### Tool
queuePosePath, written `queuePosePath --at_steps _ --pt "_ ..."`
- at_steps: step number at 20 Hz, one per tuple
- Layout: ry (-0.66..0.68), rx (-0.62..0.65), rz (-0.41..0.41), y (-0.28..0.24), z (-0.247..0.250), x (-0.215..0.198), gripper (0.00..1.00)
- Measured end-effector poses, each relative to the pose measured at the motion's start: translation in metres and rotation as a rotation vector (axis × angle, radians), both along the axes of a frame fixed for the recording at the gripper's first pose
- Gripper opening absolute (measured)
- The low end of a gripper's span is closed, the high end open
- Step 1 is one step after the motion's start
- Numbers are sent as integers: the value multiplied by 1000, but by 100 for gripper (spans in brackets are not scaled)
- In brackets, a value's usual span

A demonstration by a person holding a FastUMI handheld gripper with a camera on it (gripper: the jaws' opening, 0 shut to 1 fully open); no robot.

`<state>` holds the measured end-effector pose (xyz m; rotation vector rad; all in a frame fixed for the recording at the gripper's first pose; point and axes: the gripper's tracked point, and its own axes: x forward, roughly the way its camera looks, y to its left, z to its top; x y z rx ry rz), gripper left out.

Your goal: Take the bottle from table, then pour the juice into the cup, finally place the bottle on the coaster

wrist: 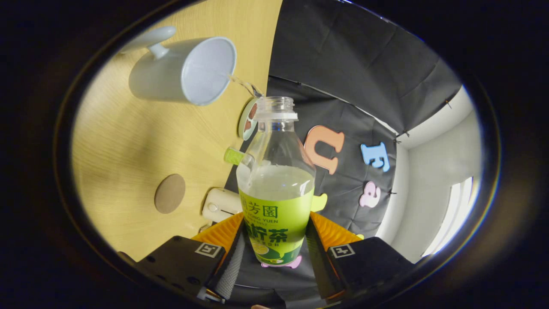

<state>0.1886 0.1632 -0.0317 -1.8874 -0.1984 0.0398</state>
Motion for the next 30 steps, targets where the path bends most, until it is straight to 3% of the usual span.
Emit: queuePosePath --at_steps 30 --pt "-73 -124 41 20 28 -1 77"
